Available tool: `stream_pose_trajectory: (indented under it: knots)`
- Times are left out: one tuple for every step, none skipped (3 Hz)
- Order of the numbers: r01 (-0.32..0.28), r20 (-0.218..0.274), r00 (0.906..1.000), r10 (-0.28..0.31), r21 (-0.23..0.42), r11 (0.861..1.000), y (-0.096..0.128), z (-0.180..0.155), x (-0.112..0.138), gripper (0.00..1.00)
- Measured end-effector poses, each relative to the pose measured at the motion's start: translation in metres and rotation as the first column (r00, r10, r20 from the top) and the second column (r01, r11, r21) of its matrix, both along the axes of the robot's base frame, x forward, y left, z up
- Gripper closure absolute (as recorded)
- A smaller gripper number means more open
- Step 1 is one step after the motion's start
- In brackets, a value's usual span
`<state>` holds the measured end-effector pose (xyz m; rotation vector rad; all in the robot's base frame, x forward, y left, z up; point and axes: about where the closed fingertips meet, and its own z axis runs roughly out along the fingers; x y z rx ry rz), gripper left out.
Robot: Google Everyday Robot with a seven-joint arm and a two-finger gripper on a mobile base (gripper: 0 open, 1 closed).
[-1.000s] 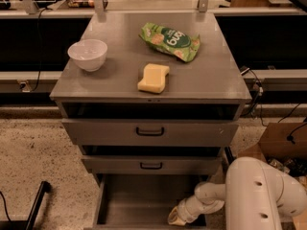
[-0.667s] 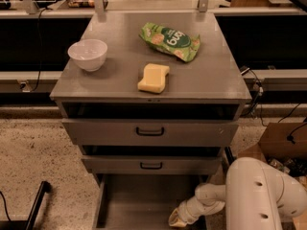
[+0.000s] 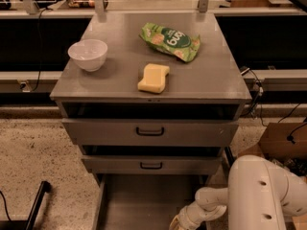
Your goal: Open bottom drawer
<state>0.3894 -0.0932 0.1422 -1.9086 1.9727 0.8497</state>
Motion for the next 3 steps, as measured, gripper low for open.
stream_pose_trajectory:
  knots:
    - [-0.009, 0.087, 0.9962, 0.005, 0.045, 0.999, -0.005, 0.029, -0.007, 1.00]
    - [-0.032, 0.221, 0.9752, 0.003, 0.127, 0.991, -0.016, 0.076, -0.009, 1.00]
    - [-0.065, 0.320, 0.9476, -0.001, 0.195, 0.979, -0.023, 0.113, -0.010, 1.00]
